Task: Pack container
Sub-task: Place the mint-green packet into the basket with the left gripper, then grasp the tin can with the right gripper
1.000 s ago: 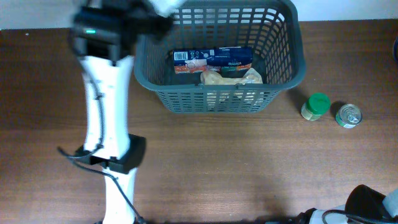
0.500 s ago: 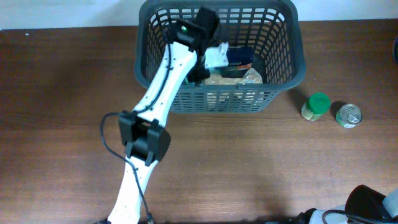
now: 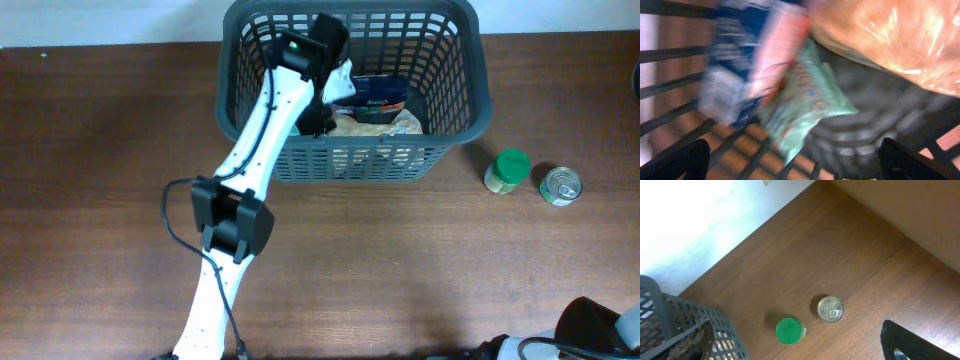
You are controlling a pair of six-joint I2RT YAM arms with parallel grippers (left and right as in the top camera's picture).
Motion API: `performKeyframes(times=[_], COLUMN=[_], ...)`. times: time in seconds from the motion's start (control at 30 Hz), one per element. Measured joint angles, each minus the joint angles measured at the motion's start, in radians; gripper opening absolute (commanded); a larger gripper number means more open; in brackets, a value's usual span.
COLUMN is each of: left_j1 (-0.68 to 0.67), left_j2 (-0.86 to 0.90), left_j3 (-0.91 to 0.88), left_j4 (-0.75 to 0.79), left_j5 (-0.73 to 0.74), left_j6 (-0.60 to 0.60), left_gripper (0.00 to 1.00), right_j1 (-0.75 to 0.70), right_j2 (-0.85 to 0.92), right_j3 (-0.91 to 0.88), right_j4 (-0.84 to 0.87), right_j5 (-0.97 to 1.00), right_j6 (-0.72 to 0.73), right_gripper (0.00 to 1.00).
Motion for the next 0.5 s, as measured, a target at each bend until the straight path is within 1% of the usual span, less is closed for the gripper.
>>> performKeyframes(times=[0.17, 0.3, 0.33, 0.4, 0.5], left_j1=[0.018, 0.102, 0.160, 0.269, 0.449], left_j2=[-0.170, -0.389, -0.456, -0.519, -0.547], left_j3=[0.101, 0.164, 0.176, 0.185, 0.187], left_j4=[0.007, 0.027, 0.032, 0.032, 0.031], left_j5=[0.005, 0.040, 0.048, 0.056, 0.066], left_j6=[-0.082, -0.161, -0.194, -0.247, -0.340], left_gripper=[0.99, 0.99, 0.99, 0.99, 0.99], right_j1=[0.000, 0.000, 0.000, 0.000, 0.000], right_j2=[0.000, 0.000, 0.000, 0.000, 0.000], right_j3=[0.000, 0.000, 0.000, 0.000, 0.000], right_j4=[0.000, 0.064, 0.076, 0.078, 0.086], right_j5=[0.000, 0.000, 0.000, 0.000, 0.000], right_j6=[0.000, 0.000, 0.001, 0.000, -0.002], right_gripper=[0.98, 0.99, 0.99, 0.99, 0.99])
